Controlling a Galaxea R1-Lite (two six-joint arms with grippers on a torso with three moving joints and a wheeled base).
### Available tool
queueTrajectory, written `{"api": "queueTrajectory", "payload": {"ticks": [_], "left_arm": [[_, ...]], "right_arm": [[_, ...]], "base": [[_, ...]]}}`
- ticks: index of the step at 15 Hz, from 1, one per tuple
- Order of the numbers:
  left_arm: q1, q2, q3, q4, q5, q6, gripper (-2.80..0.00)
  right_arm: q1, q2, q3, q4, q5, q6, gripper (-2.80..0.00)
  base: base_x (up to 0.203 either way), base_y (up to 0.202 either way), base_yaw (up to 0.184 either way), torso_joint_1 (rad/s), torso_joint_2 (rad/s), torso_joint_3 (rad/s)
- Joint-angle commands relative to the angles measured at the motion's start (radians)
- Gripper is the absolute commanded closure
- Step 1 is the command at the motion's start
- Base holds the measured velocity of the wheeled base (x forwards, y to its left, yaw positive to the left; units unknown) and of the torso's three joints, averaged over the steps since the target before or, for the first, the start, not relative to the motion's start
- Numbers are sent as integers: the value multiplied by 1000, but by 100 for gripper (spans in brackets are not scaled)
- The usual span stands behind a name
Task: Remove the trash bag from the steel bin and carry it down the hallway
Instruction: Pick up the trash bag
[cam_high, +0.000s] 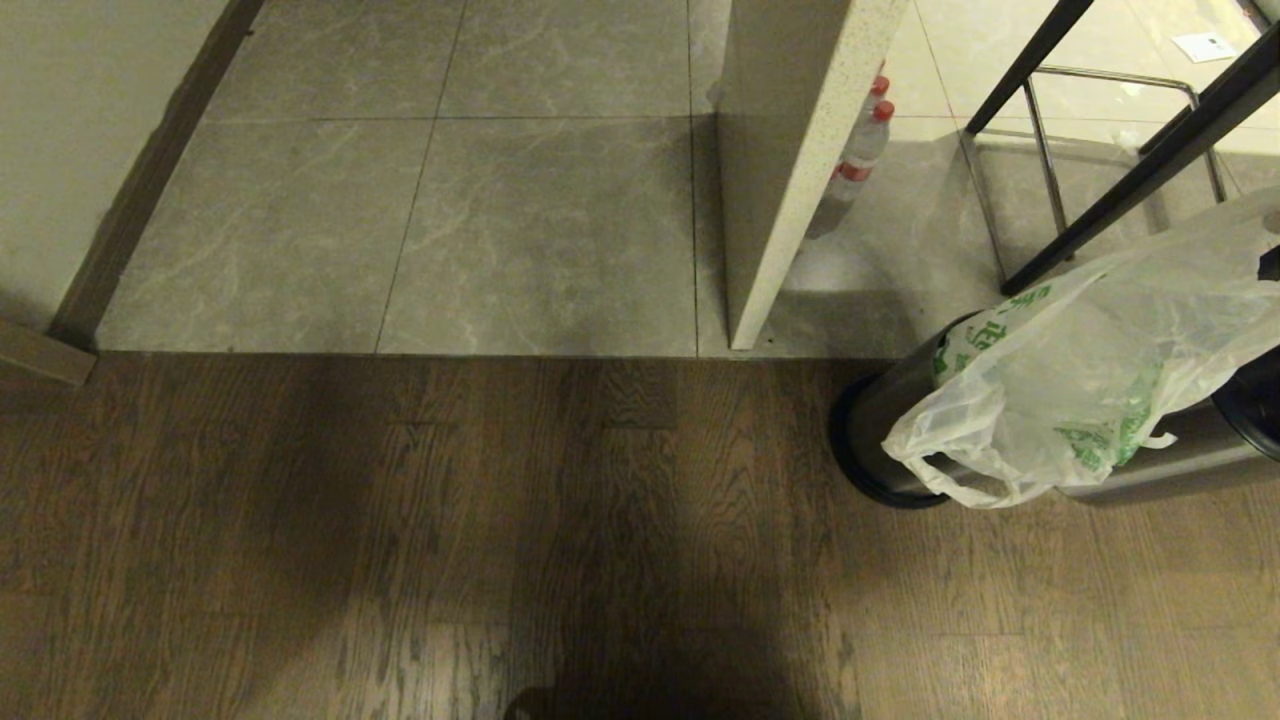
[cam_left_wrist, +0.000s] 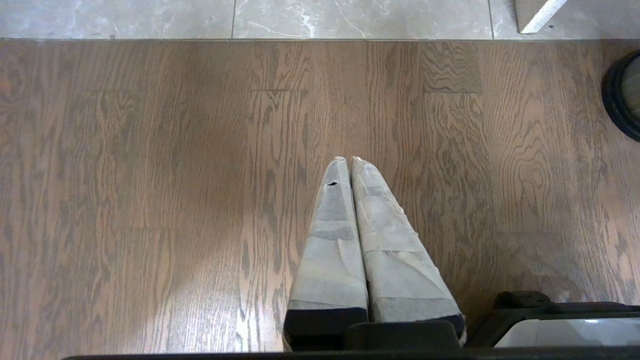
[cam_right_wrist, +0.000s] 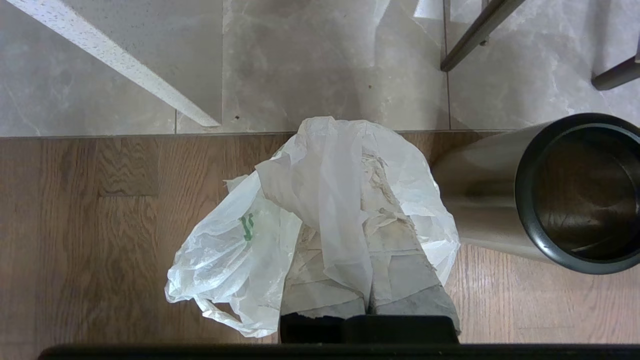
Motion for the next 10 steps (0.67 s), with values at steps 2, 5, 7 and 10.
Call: {"api": "queueTrajectory", "payload": {"ticks": [2,5,7,10], "left_arm": [[0,0,2,0,1,-1,0],[0,-2,2,0,1,-1,0],[0,-2,2,0,1,-1,0],[0,-2,2,0,1,-1,0]], "right_arm": [[0,2,0,0,1,-1,0],[17,-34,45,8,-8,2,0],[40,-188,228,18,-19,6,0],[77,-664,563,35,-37,11,0]], "base": [[0,0,0,0,0,0],[0,0,0,0,0,0],[0,0,0,0,0,0],[0,0,0,0,0,0]]}}
